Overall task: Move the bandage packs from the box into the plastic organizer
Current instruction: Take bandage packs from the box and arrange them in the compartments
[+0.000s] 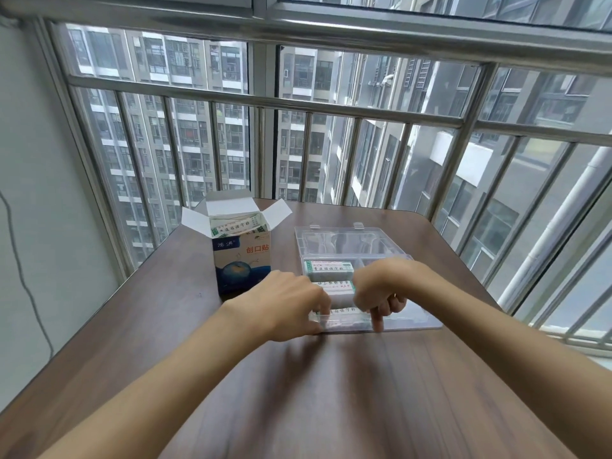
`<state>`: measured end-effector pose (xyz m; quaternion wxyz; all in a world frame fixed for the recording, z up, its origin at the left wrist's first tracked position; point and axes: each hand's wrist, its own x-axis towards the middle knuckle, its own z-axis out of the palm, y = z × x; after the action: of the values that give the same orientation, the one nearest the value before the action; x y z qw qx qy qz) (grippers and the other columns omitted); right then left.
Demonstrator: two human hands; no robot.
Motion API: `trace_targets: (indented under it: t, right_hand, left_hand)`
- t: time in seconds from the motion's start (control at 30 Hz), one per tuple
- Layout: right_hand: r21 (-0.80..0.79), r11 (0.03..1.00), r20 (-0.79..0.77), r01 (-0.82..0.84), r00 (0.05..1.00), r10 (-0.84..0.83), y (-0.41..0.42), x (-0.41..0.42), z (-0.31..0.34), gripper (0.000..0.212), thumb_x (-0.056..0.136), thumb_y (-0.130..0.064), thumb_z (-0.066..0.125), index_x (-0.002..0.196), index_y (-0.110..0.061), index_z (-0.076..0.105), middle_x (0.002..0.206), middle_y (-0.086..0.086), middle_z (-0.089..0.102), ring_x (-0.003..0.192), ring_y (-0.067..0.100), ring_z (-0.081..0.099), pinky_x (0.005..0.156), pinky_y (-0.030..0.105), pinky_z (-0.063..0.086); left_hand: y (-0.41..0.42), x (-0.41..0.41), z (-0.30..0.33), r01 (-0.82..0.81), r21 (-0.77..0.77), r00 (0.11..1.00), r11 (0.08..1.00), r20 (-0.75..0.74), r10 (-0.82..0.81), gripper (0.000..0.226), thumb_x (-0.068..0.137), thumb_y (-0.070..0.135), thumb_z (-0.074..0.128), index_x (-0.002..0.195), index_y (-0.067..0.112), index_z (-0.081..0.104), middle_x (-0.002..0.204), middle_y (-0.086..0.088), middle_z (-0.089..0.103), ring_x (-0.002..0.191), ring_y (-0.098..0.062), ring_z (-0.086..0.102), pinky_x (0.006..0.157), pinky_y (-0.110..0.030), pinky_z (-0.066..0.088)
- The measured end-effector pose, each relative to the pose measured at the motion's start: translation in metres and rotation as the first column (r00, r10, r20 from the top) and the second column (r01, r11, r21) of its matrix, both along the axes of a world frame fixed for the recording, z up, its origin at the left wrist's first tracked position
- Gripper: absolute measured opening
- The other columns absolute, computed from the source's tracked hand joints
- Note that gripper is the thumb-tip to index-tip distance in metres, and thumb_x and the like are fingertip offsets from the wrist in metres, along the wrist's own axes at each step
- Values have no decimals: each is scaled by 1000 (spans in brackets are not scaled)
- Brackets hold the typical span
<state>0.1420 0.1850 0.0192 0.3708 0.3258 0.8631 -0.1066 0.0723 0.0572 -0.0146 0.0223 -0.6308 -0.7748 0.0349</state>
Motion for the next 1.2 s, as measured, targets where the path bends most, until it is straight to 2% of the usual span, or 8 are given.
trace_targets:
  t: [0.2,0.33,0.47,0.63,0.8,0.97,1.07,1.2]
  right_hand:
    - [-120,988,-58,92,993,-100,13,8,6,26,96,-4,38,71,-3,46,41,-2,59,29,7,25,32,13,20]
    - [52,998,-241,-43,969,55,17,15,8,21,93,-12,53,109,-3,64,37,-7,56,37,9,35,38,15,31]
    - [-8,994,-276,-111,955,104,17,18,-1,31,93,-16,53,123,-19,60,34,-9,53,35,5,37,45,15,36]
    - [50,990,-363,-128,921,138,20,16,-7,23,89,-17,61,109,-17,70,31,-11,48,39,4,40,45,15,36]
    - [299,943,-432,-148,860,272,16,18,-17,15,79,-21,67,90,-27,76,26,-11,43,49,2,48,49,19,34]
    - [341,931,-502,-131,812,298,11,25,-2,11,75,-30,74,85,-25,77,40,-7,53,49,0,53,50,18,37]
    - [225,966,-636,-130,731,246,12,21,19,10,76,-37,75,81,-28,76,42,-9,59,43,-3,53,59,21,47]
    - [235,960,-848,-149,452,278,-7,-7,25,14,84,-37,68,95,-31,72,72,-9,69,65,1,61,77,32,55]
  left_hand:
    - [1,-3,2,5,-36,998,999,62,-3,30,93,41,55,121,32,58,120,10,62,107,-19,57,72,-26,32]
    - [2,-6,2,9,-51,997,999,74,-5,30,92,42,55,121,32,58,121,9,61,108,-20,57,75,-27,35]
    - [2,-5,4,6,-32,998,999,63,-4,30,91,43,57,119,32,60,119,10,62,105,-20,58,74,-26,35]
    - [2,-3,4,12,3,1000,1000,4,-12,28,91,44,55,116,31,60,116,8,63,101,-21,59,73,-27,35]
    - [3,-4,2,20,5,1000,1000,-10,-20,28,91,44,56,115,31,60,115,8,63,102,-20,58,71,-27,33]
    - [-16,-9,7,-14,194,996,981,90,-4,34,84,59,57,110,39,62,101,16,65,96,-12,59,72,-27,39]
    - [-37,-20,16,-218,590,968,777,230,97,25,83,59,57,87,36,67,65,28,57,66,1,54,59,-20,38]
    - [-56,-54,9,-425,882,881,204,352,317,18,86,40,65,95,25,64,70,10,56,60,-14,56,50,-22,40]
